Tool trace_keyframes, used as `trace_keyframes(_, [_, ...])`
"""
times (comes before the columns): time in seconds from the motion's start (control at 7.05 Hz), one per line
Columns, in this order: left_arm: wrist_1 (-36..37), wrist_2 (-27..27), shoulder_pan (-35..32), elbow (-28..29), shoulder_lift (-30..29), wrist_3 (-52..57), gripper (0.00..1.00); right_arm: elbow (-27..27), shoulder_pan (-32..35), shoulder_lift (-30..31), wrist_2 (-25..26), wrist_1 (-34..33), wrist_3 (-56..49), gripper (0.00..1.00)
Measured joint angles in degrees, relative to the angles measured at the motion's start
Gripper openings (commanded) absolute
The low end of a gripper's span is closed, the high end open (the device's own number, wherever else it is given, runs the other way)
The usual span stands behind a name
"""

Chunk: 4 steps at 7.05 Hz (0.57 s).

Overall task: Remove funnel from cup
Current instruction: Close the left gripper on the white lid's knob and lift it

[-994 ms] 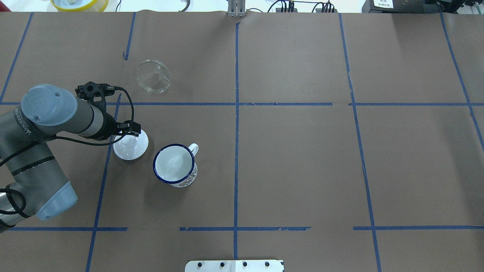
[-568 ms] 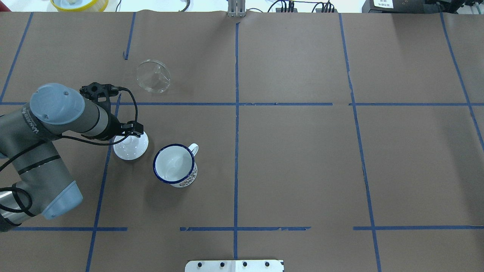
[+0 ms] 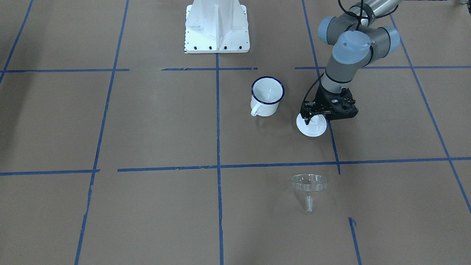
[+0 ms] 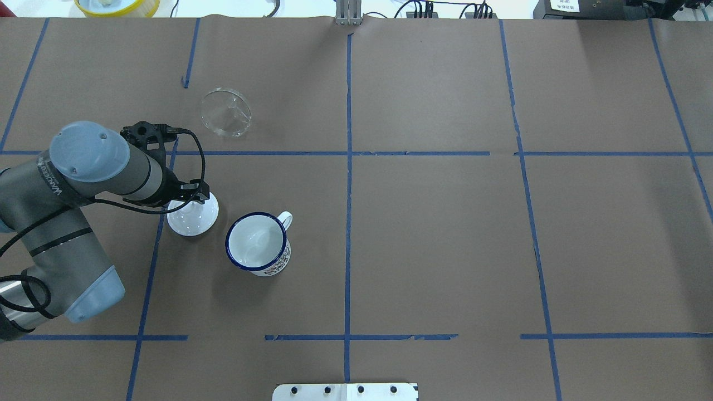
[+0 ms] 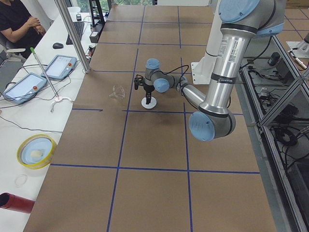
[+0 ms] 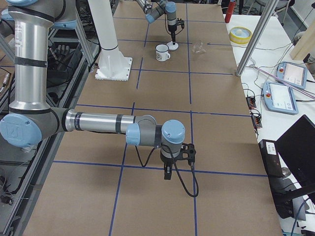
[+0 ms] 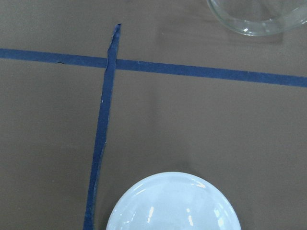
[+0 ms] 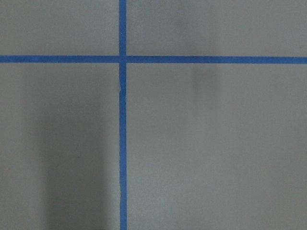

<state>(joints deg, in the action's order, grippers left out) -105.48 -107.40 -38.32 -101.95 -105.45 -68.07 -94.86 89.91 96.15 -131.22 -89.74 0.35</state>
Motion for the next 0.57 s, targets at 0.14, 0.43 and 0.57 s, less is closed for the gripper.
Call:
trace_keyframes(0.14, [0.03,0.00,-0.04,-0.26,0.06,0.08,0.38,-0.01,0.00,0.00,0.00,0.00,0.00,1.00])
trace_keyframes(0.43, [1.14,0.00,-0.04,-0.81,-0.11,0.12,0.30,-0.05,0.00,0.00,0.00,0.00,0.00,1.00])
trace_keyframes(0.57, [2.03,0.00,0.02,-1.02,-0.27,0.11,0.30,-0.06,0.00,0.00,0.00,0.00,0.00,1.00])
